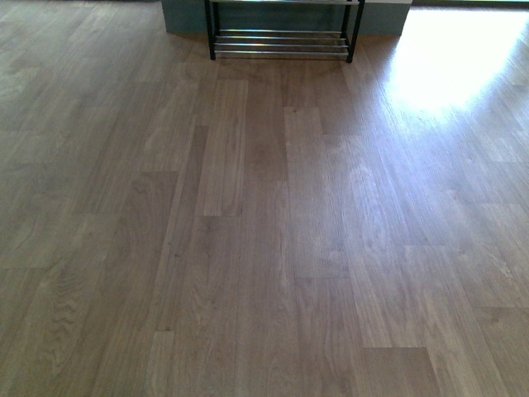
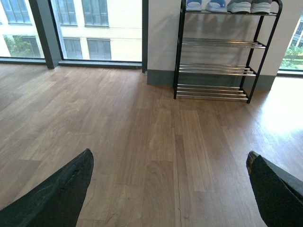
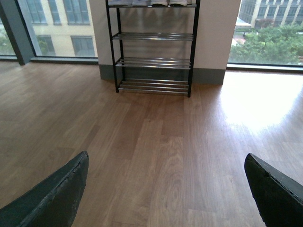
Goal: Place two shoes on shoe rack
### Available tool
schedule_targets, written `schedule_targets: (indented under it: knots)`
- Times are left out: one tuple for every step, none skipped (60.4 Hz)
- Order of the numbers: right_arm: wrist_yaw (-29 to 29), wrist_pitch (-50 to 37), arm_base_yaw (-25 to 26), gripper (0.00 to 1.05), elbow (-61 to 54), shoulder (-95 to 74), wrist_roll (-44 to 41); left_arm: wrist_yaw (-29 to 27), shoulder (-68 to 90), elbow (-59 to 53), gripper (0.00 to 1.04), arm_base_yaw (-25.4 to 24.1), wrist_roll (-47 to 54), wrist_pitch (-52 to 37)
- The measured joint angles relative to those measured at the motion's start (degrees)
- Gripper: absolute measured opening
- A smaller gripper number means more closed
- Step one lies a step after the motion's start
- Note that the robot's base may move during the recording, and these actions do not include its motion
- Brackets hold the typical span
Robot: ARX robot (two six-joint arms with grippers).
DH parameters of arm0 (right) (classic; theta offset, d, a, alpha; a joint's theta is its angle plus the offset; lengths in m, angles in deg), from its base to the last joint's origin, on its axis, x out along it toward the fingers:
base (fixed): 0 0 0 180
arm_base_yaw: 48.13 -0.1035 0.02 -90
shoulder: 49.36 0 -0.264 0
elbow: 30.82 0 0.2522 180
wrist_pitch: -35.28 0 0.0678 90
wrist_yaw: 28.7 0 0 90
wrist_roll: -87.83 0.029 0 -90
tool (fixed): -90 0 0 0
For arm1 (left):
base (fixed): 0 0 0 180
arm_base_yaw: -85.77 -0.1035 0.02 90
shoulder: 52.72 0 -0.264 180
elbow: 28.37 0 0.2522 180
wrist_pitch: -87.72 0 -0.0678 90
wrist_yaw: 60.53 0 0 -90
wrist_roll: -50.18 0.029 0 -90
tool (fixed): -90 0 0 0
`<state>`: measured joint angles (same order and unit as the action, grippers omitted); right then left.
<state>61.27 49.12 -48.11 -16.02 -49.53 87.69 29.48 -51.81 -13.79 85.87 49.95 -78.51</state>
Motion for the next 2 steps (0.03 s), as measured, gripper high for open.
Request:
schedule_targets:
  knots:
    - [0.0,0.0,0.0,0.95,0.0,0.0,0.0,0.0,0.0,0.0,0.95,0.0,0.0,0.0]
    - [0.0,0.0,0.0,0.95,0.0,0.0,0.0,0.0,0.0,0.0,0.95,0.0,0.0,0.0]
